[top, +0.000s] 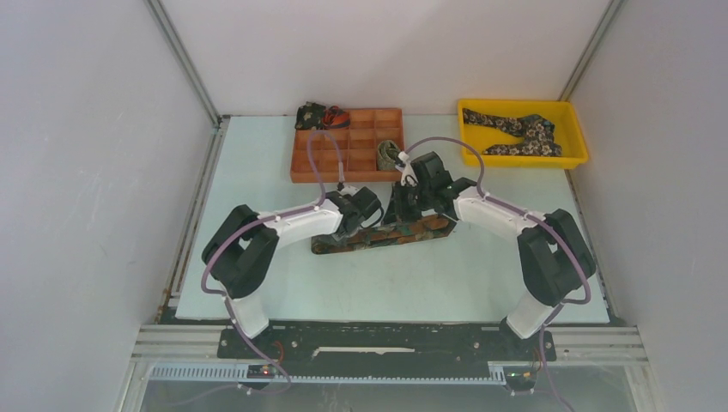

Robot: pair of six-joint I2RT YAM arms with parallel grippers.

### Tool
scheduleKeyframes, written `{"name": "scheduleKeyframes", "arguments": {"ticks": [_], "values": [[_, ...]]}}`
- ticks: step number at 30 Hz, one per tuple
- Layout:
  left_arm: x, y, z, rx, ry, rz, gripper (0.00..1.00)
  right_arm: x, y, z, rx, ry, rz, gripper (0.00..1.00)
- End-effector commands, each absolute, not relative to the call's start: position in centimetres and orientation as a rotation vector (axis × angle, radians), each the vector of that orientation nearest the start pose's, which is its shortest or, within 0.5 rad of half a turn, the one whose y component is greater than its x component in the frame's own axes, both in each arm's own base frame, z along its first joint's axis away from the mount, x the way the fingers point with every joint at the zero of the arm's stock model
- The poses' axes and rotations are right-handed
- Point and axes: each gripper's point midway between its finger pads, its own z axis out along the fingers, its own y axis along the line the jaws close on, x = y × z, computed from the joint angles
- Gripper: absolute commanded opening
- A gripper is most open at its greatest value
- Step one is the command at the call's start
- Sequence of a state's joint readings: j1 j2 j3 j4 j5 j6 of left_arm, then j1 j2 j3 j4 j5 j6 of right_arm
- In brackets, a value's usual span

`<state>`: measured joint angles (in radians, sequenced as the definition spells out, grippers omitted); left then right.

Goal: Roll the ties
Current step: Roll the tie at the center of the board.

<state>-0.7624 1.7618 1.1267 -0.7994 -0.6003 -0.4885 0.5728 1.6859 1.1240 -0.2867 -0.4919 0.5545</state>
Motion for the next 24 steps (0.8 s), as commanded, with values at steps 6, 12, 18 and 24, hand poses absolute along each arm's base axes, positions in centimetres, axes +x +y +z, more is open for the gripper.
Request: {"name": "scheduleKeyframes", "arguments": {"ticks": [6,12,18,24], "values": [[27.5,-17.9,3.3,0.336,2.677,0.442,0.22,28.5,29.6,12.7,-0.293,2.528,1.054,0.12],[27.3,-19.2,2.9,0.36,2.717,0.368,0.33,28.5,29.6,13.0,-0.294,2.524,1.063,0.12],[26.9,-20.5,2.4,0.374,2.752,0.273,0.41,28.5,29.6,13.1,-0.29,2.522,1.065,0.12],[26.7,-21.3,2.7,0.363,2.757,0.197,0.46,28.5,29.8,13.0,-0.284,2.522,1.078,0.12]]}}
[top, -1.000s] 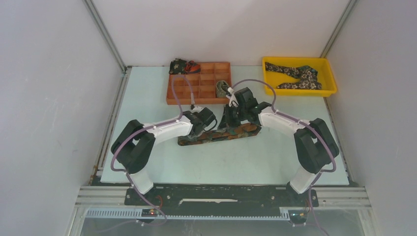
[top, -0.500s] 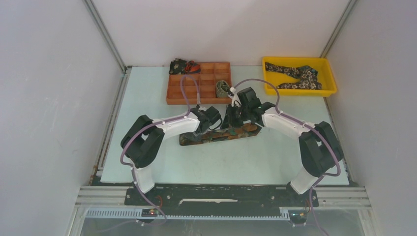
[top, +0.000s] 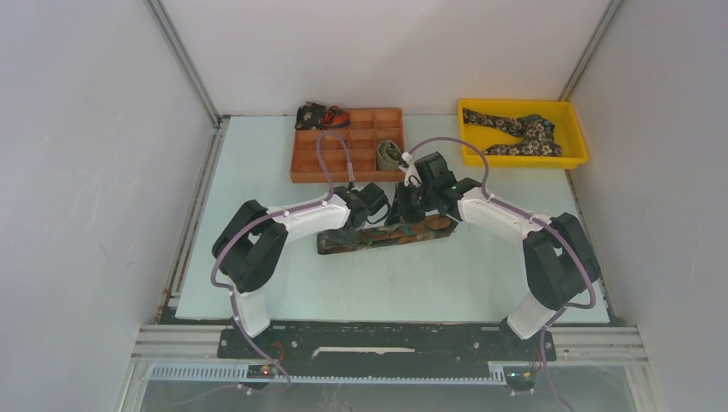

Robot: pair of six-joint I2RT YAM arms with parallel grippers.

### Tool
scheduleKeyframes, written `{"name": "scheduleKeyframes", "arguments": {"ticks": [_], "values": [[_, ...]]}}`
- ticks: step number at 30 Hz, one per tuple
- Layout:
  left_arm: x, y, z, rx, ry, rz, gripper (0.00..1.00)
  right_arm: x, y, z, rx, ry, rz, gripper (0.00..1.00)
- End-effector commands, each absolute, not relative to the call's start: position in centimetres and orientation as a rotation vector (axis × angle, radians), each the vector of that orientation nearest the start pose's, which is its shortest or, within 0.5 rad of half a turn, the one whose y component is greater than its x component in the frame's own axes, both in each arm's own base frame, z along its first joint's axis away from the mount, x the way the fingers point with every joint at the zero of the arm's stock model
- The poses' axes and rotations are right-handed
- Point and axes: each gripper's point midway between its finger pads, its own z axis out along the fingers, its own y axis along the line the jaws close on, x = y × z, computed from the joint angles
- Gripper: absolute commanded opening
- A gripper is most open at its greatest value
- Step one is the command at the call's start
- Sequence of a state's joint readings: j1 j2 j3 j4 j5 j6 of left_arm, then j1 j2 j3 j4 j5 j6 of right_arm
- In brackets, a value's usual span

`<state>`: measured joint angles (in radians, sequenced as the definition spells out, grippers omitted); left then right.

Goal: Roll the ties
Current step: Roll the tie at the center of the board.

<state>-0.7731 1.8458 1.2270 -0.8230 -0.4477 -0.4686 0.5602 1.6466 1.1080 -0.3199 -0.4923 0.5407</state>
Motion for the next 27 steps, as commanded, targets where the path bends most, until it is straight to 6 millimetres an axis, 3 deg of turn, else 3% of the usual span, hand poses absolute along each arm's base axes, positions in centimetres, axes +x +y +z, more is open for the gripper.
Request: {"name": "scheduleKeyframes", "arguments": {"ticks": [1,13,27], "values": [[26.7,-21.4,3.0,0.355,2.751,0.18,0.47,28.5,29.9,13.0,-0.284,2.523,1.081,0.12],[27.0,-20.7,6.2,0.303,2.661,0.137,0.59,28.6,31.0,13.1,-0.276,2.508,1.123,0.13],[27.5,-18.3,13.0,0.171,2.433,0.013,0.66,28.6,32.3,13.5,-0.286,2.478,1.157,0.13]]}}
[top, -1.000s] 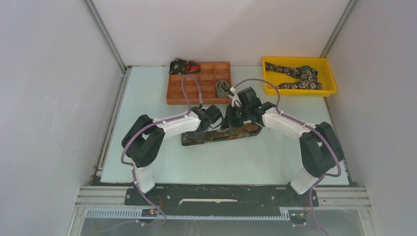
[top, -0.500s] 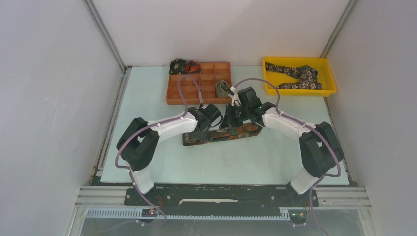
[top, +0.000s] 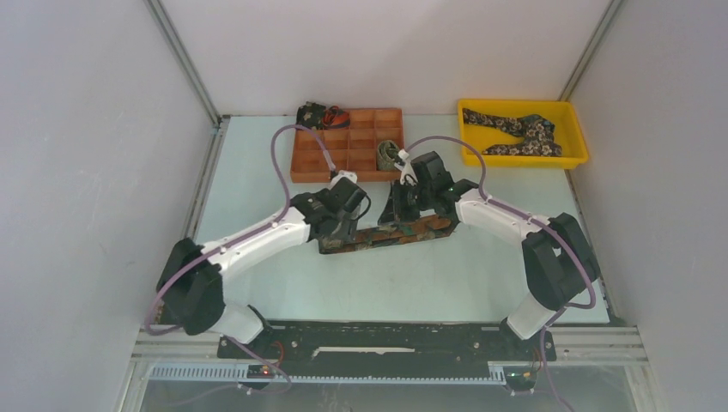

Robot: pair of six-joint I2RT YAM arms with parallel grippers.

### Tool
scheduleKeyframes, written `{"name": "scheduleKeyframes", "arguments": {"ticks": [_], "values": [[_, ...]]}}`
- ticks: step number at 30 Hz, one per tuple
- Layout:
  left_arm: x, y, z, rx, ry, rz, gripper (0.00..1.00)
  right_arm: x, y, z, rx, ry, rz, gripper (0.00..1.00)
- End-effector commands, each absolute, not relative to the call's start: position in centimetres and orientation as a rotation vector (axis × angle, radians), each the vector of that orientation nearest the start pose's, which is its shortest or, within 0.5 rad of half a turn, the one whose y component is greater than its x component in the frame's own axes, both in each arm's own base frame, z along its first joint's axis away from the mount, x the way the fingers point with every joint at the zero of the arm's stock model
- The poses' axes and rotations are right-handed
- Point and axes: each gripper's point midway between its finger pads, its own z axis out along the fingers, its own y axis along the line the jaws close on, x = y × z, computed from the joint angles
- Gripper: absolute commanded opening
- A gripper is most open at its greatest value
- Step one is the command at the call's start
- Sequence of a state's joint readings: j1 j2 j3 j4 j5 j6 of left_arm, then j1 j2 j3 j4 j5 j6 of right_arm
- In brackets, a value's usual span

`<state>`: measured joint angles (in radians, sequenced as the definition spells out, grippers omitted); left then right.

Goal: Roll the ties
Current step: Roll the tie at the center of the board.

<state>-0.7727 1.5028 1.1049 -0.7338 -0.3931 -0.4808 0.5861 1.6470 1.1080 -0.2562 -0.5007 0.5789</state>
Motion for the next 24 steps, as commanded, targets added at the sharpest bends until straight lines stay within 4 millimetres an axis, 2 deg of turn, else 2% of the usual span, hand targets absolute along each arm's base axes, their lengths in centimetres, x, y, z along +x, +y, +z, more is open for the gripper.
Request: {"name": "scheduleKeyframes", "arguments": {"ticks": [1,7,10,12,15,20,24], "values": [[27.5,-18.1,13.5,0.156,2.413,-0.008,0.66,28.6,32.4,13.5,-0.288,2.479,1.155,0.13],[27.7,-15.6,16.2,0.017,2.257,-0.109,0.66,28.5,33.5,13.5,-0.309,2.479,1.158,0.13],[27.5,-13.8,16.3,-0.073,2.187,-0.128,0.71,28.4,34.4,13.5,-0.33,2.478,1.157,0.13],[27.4,-12.5,15.6,-0.136,2.176,-0.133,0.73,28.3,35.2,13.6,-0.347,2.479,1.159,0.13],[26.7,-11.0,13.5,-0.236,2.24,-0.17,0.72,27.9,36.4,13.4,-0.377,2.49,1.161,0.13],[25.9,-10.4,10.9,-0.342,2.265,-0.334,0.7,27.5,38.5,13.0,-0.427,2.512,1.153,0.13],[25.5,-9.4,9.6,-0.396,2.258,-0.366,0.71,27.5,40.1,12.3,-0.462,2.535,1.139,0.15]]}}
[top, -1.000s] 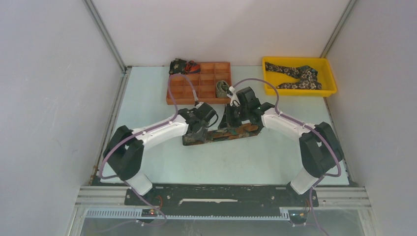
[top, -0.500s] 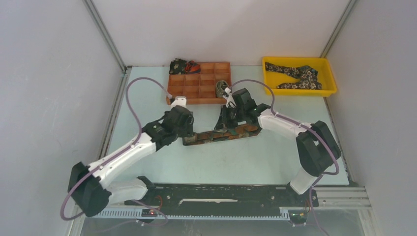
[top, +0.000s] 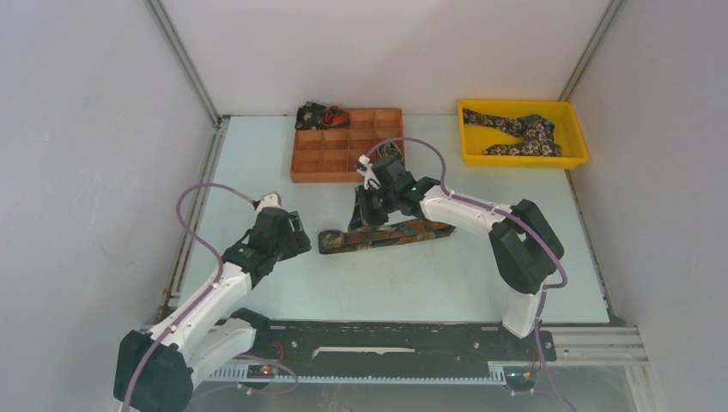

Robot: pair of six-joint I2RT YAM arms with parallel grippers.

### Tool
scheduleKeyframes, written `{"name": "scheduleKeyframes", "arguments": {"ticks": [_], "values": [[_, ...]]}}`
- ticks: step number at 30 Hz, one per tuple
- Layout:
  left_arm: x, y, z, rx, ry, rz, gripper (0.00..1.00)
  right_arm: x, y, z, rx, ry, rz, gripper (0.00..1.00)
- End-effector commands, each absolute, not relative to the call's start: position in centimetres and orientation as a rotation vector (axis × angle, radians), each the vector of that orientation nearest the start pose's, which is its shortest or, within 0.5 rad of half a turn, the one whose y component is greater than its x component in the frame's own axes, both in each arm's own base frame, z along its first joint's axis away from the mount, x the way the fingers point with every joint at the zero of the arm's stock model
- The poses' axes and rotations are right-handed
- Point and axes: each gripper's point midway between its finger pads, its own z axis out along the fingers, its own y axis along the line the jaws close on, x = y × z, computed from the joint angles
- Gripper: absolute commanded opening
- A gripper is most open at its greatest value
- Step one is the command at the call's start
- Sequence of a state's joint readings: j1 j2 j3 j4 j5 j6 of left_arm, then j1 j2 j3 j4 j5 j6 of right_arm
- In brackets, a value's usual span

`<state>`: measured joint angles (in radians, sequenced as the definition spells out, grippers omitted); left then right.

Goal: Roll the ties
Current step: Roll the tie at the center of the board.

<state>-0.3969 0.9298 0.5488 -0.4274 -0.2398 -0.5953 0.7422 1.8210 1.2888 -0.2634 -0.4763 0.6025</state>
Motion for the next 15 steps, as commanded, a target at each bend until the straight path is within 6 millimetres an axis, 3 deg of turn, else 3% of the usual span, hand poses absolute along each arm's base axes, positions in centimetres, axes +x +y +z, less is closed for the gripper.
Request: {"name": "scheduleKeyframes", "arguments": {"ticks": [1,7,15], "values": [[25.4,-9.2,9.3,-0.407,2.262,-0.369,0.71,27.4,40.5,12.3,-0.472,2.537,1.139,0.16],[25.2,-8.4,7.9,-0.436,2.267,-0.408,0.72,27.5,42.3,11.5,-0.519,2.558,1.096,0.32],[25.3,-8.7,6.9,-0.425,2.293,-0.425,0.72,27.8,43.0,10.1,-0.519,2.594,1.063,0.34]]}}
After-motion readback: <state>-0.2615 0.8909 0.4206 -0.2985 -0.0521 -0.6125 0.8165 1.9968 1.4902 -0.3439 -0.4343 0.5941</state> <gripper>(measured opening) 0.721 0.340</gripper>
